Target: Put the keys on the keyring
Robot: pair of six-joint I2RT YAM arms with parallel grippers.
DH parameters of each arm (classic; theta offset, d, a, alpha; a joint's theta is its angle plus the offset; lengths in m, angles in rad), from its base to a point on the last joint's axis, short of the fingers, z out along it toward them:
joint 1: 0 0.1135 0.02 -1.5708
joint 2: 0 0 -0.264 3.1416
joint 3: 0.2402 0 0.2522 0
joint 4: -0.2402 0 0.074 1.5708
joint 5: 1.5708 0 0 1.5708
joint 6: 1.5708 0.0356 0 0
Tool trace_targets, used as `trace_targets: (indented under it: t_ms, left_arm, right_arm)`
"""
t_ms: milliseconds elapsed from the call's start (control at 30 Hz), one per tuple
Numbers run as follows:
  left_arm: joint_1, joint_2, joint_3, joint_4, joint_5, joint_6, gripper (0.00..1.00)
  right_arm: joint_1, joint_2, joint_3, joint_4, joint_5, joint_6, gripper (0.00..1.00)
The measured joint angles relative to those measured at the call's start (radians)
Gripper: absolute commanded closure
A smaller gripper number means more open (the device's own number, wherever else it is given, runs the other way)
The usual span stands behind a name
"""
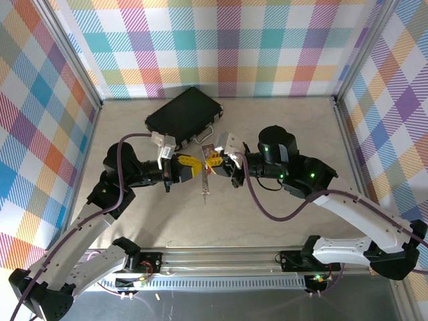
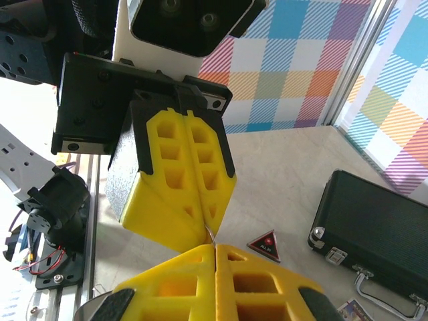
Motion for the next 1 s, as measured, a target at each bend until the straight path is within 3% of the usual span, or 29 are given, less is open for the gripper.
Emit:
trace_targets:
  t_ms: [1000]
  left_arm:
    - [-0.001, 0.000, 0.000, -0.049, 0.001, 0.023, 1.00]
  right_arm:
    - [0.002, 0.035, 0.050, -0.114, -0.015, 0.003, 1.00]
